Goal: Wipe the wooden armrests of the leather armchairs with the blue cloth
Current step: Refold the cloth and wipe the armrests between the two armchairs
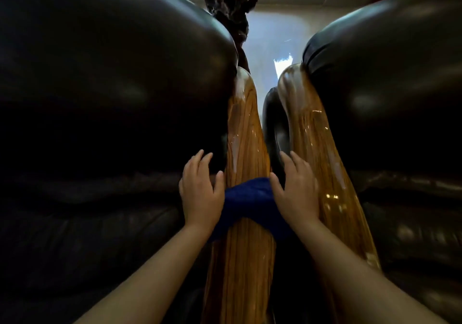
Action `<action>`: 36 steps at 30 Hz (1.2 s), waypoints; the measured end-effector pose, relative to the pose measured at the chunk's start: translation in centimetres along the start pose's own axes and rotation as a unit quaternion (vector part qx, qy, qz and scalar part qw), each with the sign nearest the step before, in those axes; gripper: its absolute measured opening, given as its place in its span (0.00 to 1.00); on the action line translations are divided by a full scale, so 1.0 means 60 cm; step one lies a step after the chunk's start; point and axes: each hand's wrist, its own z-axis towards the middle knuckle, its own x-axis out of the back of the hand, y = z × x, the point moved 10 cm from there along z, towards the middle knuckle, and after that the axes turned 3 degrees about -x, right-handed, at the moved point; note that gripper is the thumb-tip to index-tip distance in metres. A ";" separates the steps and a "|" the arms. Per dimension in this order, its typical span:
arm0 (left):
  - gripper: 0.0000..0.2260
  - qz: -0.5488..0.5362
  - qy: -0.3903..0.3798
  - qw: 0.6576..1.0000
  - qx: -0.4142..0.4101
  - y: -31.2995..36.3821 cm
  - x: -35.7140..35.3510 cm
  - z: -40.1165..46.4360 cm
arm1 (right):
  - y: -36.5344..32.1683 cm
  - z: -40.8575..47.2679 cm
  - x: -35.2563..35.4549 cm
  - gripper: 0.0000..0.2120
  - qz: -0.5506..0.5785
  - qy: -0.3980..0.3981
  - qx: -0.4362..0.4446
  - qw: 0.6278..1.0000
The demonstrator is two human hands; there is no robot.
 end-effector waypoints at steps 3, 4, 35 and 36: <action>0.26 0.080 -0.020 0.996 -0.026 -0.006 -0.053 -0.035 | -0.014 -0.027 -0.029 0.31 0.000 0.013 -0.008 1.000; 0.26 0.093 -0.048 0.994 -0.031 -0.010 -0.081 -0.044 | -0.016 -0.033 -0.052 0.32 0.001 -0.010 -0.010 1.000; 0.22 0.001 -0.164 0.979 -0.123 -0.023 -0.163 0.113 | -0.046 0.106 -0.139 0.28 0.127 -0.118 0.064 0.983; 0.22 0.011 -0.171 0.977 -0.124 -0.021 -0.166 0.115 | -0.047 0.110 -0.141 0.28 0.125 -0.125 0.067 0.982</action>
